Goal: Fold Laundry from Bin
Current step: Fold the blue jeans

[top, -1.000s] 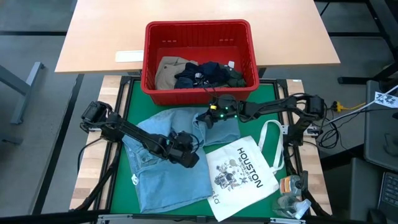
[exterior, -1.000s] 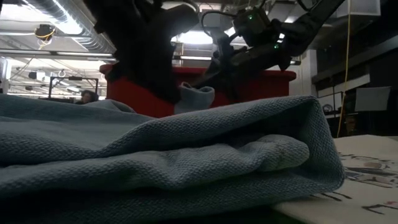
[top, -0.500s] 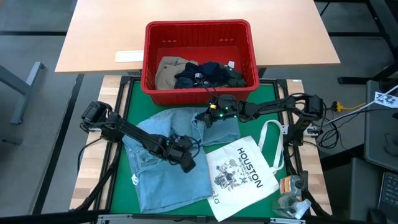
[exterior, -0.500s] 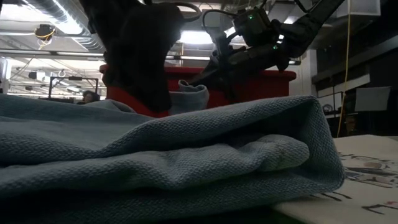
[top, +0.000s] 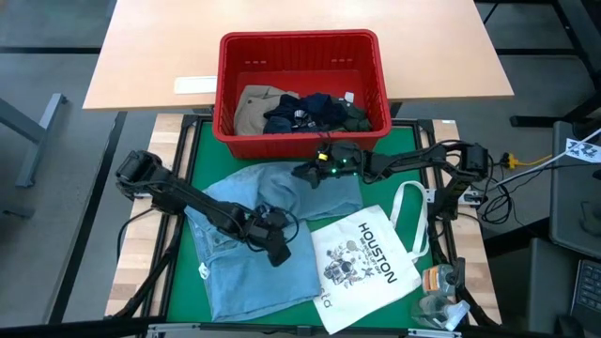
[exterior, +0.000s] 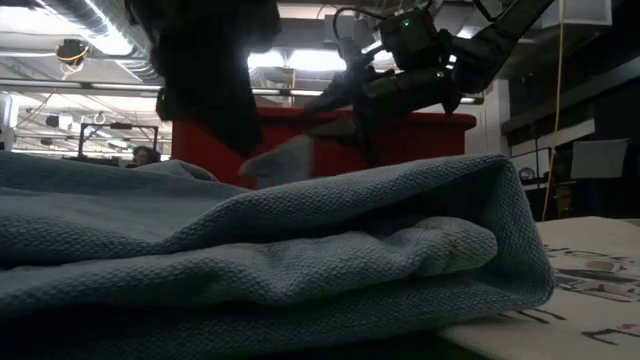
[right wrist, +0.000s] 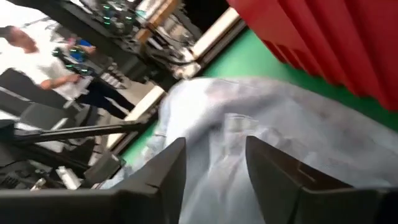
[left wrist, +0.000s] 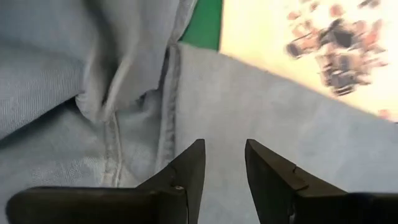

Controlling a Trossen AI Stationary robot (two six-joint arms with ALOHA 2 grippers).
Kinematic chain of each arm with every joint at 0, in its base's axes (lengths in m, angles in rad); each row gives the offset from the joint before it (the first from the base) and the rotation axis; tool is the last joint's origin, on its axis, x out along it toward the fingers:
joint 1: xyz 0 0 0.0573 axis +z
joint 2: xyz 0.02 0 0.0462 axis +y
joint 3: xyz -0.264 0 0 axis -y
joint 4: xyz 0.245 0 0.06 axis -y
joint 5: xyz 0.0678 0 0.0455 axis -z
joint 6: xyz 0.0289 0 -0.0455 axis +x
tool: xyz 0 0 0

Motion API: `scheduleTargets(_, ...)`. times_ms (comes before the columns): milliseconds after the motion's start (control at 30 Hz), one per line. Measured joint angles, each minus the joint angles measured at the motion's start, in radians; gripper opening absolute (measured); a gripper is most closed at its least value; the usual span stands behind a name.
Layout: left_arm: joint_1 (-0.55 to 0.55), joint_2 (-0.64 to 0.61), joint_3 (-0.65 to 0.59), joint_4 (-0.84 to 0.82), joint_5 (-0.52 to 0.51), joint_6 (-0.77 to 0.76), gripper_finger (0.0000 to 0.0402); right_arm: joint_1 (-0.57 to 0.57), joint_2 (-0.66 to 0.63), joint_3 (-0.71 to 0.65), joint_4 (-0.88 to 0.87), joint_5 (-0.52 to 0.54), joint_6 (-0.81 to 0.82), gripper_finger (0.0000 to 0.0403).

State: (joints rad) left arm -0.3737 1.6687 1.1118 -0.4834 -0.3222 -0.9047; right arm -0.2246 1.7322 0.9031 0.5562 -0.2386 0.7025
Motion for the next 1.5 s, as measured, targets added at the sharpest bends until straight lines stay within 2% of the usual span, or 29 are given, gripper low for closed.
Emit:
scheduleTargets(100,0.0,-0.035,0.0,0.001,-0.016,0.0,0.0104,-0.011,0.0,0.0,0.043,-0.056,-0.008,0.0174)
scheduleTargets(200,0.0,-0.064,0.0,0.002,-0.057,0.0,0.0104,-0.023,-0.002,0.0,0.089,-0.159,-0.089,0.0172)
scheduleTargets(333,0.004,-0.077,0.0,0.001,-0.171,0.002,0.0104,-0.04,-0.04,0.0,0.082,-0.288,-0.156,0.0171)
scheduleTargets(467,0.031,-0.078,0.0,0.001,-0.285,0.008,0.0104,-0.042,-0.119,0.0,-0.062,-0.317,-0.194,0.017)
scheduleTargets(567,0.069,-0.073,0.0,0.006,-0.288,0.072,0.0104,-0.01,-0.176,0.0,-0.231,-0.299,-0.249,0.017)
scheduleTargets(700,0.129,-0.061,0.0,0.007,-0.241,0.136,0.0104,0.06,-0.212,0.0,-0.462,-0.207,-0.35,0.017)
scheduleTargets(833,0.196,-0.038,0.0,0.005,-0.235,0.195,0.0104,0.135,-0.213,0.0,-0.669,-0.035,-0.374,0.017)
scheduleTargets(900,0.228,-0.027,0.0,0.005,-0.235,0.234,0.0104,0.177,-0.214,0.0,-0.771,0.026,-0.361,0.017)
scheduleTargets(1067,0.312,-0.023,0.0,0.006,-0.193,0.331,0.0104,0.291,-0.243,0.0,-1.001,0.083,-0.298,0.017)
scheduleTargets(1233,0.391,-0.023,0.0,0.0,-0.153,0.437,0.0104,0.384,-0.243,-0.001,-1.21,0.254,-0.185,0.017)
scheduleTargets(1367,0.448,-0.023,-0.001,0.001,-0.013,0.497,0.0104,0.418,-0.243,-0.001,-1.296,0.396,-0.104,0.017)
scheduleTargets(1500,0.475,-0.023,-0.001,0.001,0.012,0.522,0.0104,0.413,-0.242,-0.001,-1.292,0.511,-0.055,0.017)
